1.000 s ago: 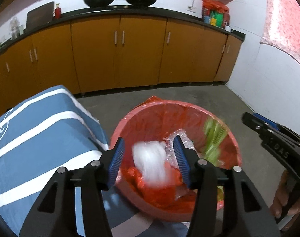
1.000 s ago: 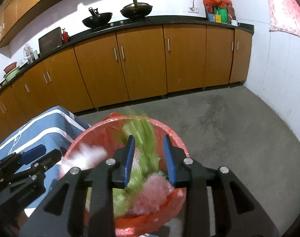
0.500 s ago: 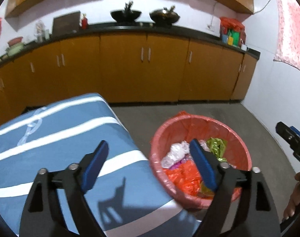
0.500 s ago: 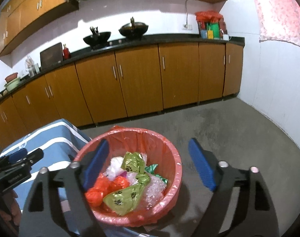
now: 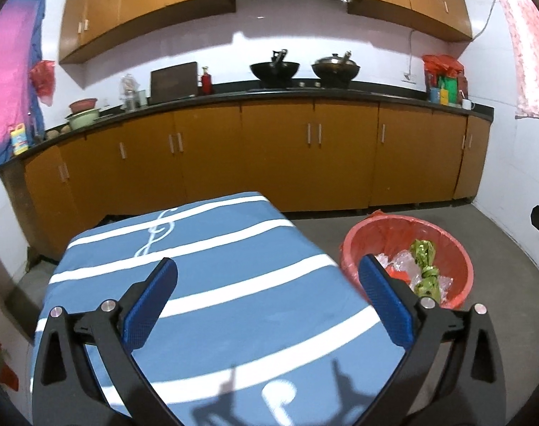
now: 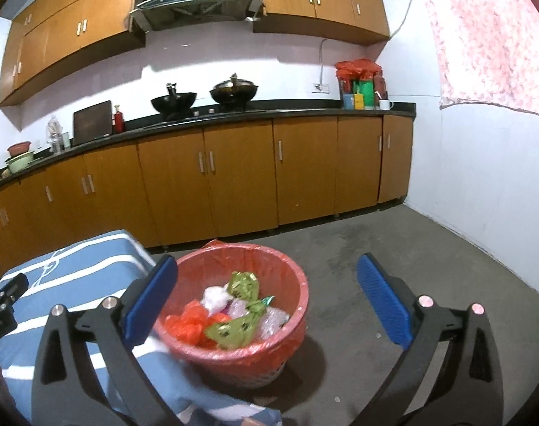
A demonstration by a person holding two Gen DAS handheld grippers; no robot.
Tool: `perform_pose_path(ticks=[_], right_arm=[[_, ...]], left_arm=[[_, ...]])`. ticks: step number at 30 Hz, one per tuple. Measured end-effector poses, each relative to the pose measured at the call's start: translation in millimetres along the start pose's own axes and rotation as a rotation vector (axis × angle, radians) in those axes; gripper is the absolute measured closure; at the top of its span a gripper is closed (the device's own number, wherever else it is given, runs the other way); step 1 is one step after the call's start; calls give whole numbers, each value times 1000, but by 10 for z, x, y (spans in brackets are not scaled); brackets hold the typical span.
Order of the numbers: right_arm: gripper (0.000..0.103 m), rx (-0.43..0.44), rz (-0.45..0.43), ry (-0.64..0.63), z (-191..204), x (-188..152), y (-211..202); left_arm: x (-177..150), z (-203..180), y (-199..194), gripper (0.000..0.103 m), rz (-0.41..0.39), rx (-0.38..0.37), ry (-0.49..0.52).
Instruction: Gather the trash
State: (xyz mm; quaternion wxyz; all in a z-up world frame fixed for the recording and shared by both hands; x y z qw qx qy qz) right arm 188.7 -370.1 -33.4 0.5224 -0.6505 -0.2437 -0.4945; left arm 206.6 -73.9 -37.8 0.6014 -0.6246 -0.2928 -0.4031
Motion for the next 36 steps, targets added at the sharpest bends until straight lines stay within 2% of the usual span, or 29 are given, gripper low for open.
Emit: perform_pose_path(ticks=[8, 13, 18, 25, 36], right_arm=[[4, 55, -14, -87, 364, -203, -446], [4, 19, -48, -97, 478, -346, -714], [4, 39, -66, -125, 608, -483, -923], [4, 58, -54, -114, 645, -588, -980], [4, 71, -57, -132, 716, -657, -1028]], left_arm=[[-248, 176, -429, 2, -37, 35, -10], [-386, 255, -592, 2, -40, 28, -32], [-481, 306, -704, 2, -51, 18, -56], [-587, 334, -865, 2, -92, 27, -42], [-659, 369, -845, 2, -73, 13, -61]])
Point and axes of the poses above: each gripper's, at about its wrist camera, not at the fingertips, and y roughly the way its jaws point, z to its left, x to its top, the point moved 10 cm from there along y, roughly the way its jaws point, and after that the axes turned 5 degrees about z, right-handed, at the moved point
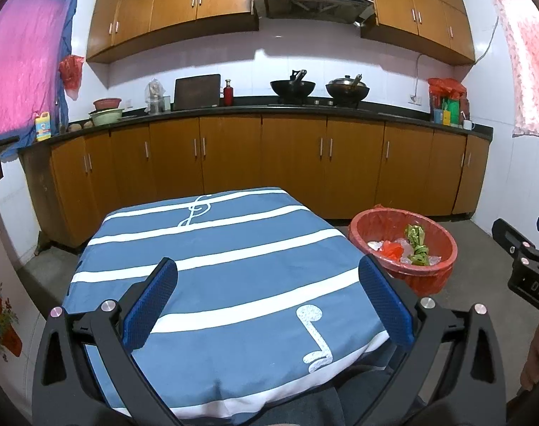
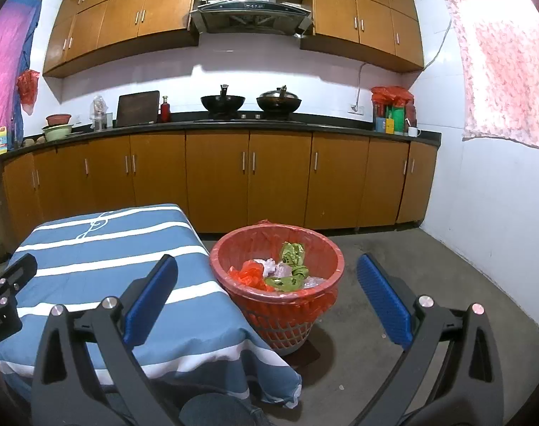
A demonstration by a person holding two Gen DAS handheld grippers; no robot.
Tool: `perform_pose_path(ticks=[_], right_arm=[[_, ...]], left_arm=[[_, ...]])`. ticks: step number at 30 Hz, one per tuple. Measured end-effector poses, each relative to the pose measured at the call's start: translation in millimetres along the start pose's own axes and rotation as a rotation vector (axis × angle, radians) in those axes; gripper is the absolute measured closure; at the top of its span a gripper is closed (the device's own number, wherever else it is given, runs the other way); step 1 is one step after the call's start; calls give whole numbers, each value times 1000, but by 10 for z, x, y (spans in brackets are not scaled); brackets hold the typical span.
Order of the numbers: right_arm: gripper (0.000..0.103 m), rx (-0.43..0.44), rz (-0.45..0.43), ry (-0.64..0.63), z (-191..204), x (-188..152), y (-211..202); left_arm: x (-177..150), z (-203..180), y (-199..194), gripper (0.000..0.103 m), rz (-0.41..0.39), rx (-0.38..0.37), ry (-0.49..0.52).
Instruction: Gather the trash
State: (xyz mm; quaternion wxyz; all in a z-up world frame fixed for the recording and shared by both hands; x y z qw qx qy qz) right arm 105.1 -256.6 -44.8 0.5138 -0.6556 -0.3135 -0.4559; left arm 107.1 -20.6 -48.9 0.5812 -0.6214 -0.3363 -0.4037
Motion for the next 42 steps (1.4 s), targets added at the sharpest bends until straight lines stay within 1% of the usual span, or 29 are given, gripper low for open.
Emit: perform_pose_path(ticks=[8, 42], right_arm=[[4, 3, -3, 0, 28, -13, -4], [4, 3, -13, 13, -11, 38, -42]], left_arm=[[1, 13, 20, 2, 11, -6, -6], [73, -22, -54, 2, -9, -22, -4]])
Point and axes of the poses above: each gripper's, at about its wrist camera, not at the fingertips, and y roughly the way its jaws point, z to its left, x to its top, the point moved 10 cm from there along y, roughly the way its jaws point, and after that the axes turned 5 degrees about z, right-handed, at the moved point
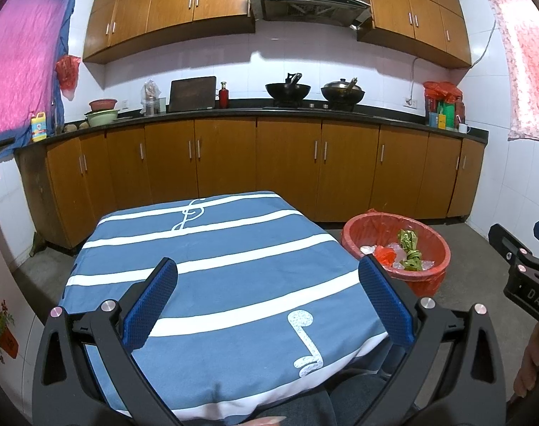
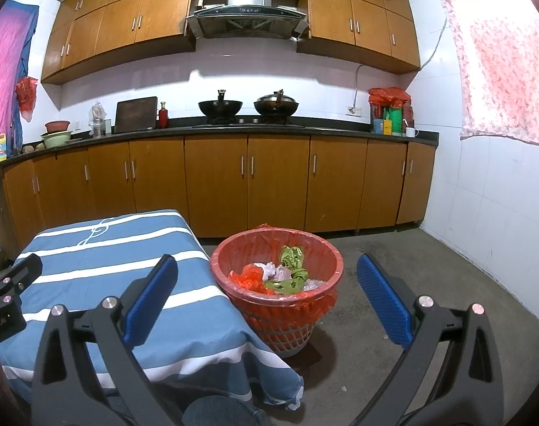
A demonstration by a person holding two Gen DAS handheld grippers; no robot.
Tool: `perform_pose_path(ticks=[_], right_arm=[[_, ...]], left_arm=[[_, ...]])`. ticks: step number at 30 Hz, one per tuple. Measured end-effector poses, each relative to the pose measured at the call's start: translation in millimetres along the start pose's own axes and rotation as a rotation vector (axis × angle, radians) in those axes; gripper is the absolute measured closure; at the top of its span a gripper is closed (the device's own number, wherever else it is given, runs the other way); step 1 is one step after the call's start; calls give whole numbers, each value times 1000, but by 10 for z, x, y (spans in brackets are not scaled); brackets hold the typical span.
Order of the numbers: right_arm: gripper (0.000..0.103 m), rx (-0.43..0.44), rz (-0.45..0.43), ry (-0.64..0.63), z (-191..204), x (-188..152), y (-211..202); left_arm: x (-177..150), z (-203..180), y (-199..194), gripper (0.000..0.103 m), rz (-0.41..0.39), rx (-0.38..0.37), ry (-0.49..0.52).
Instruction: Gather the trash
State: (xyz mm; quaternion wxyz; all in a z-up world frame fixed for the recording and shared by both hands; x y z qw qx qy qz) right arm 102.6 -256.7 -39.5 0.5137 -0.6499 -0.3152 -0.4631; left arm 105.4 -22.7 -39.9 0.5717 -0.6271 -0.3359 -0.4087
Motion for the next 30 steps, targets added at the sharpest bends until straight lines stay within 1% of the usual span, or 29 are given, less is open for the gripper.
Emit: perform_pose_path(ticks=[30], right_arm=[[4, -1, 1, 2, 7, -5, -11]], left_arm=[[0, -1, -2, 2, -1, 0, 1]])
Point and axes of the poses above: each gripper's, at about its wrist camera, not at the fingertips, and y roughly the way its jaws point, z to its left, x to its top, the point moved 10 cm from there along y, roughly the way its jaws point, and after that the axes turned 5 degrees about z, right-handed, at the moved point
